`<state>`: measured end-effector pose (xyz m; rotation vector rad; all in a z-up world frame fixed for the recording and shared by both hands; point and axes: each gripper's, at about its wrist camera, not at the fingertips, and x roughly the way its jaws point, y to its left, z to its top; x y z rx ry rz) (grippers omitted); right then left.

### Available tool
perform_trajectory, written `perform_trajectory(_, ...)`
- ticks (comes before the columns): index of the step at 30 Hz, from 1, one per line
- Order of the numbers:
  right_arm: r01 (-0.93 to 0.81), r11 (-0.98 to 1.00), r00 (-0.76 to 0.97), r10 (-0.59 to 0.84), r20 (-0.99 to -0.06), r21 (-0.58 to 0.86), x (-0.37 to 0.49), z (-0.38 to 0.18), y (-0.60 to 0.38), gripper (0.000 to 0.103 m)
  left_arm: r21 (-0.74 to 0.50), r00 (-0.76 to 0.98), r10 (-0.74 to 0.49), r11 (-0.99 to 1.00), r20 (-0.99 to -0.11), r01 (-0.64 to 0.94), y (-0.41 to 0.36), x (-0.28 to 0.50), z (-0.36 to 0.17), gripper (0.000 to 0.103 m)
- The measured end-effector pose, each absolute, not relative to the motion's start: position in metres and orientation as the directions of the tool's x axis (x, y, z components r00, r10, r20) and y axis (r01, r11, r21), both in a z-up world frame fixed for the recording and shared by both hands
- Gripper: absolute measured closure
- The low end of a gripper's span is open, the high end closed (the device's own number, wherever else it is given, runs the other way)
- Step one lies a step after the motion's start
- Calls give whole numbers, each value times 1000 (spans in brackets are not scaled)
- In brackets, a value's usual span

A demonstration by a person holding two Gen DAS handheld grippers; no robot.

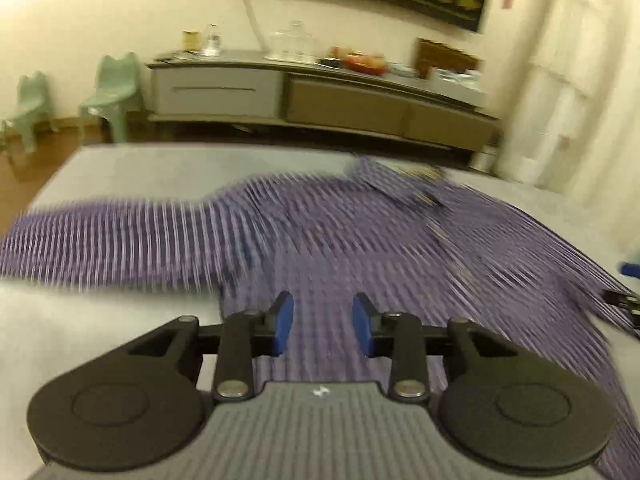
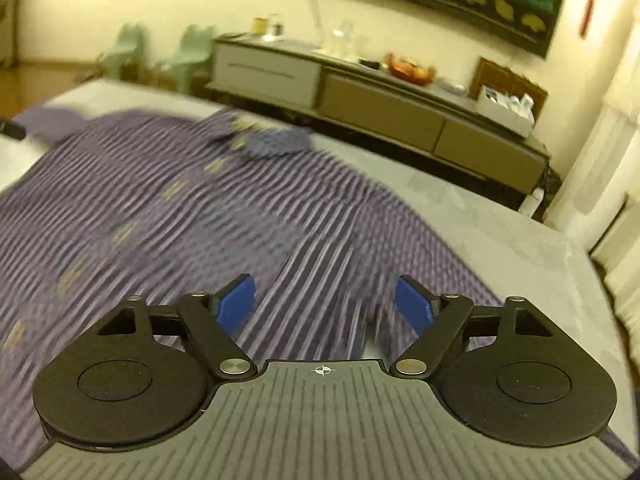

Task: Fold clothes

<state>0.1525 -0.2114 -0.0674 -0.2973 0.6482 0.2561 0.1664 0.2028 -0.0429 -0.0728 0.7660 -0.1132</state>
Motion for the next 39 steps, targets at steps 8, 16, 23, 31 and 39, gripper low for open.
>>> perform_trajectory(8,-257,966,640,152,-753,-24,366,-134,-213,50,2,633,-24,999,-774,40,207,350,-106,81)
perform_trajectory(16,-160,979,692,18,-722,-129,405,-121,-228,33,142,608,105,990,-787,13,184,403,-102,82)
perform_trajectory(23,-190,981,740,118,-662,-37,314,-77,-252,45,65,706,-46,990,-706,129,142,288,-50,85)
perform_trajectory(31,-255,965,711,229,-665,60,170,-125,-252,46,-69,633,-192,974,-750,214,123,114,-74,83)
perform_trajectory(39,-172,983,716,74,-694,-72,221,-156,-266,51,-66,616,-113,993,-780,98,166,116,-110,85)
